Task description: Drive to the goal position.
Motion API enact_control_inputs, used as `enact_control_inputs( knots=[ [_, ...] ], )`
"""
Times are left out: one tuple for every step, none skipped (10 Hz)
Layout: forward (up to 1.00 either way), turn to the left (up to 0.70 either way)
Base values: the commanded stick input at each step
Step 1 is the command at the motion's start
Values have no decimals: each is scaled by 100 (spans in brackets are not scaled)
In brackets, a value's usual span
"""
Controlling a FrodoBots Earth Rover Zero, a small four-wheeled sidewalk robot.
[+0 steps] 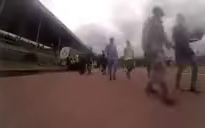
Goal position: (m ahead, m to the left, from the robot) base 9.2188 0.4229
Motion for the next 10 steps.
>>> enact_control_inputs(
  knots=[
    [100, 0],
    [100, 3],
    [100, 20],
    [100, 27],
    [100, 27],
    [100, 27],
    [92, 0],
    [72, 0],
    [52, 0],
    [32, 0]
  ],
)
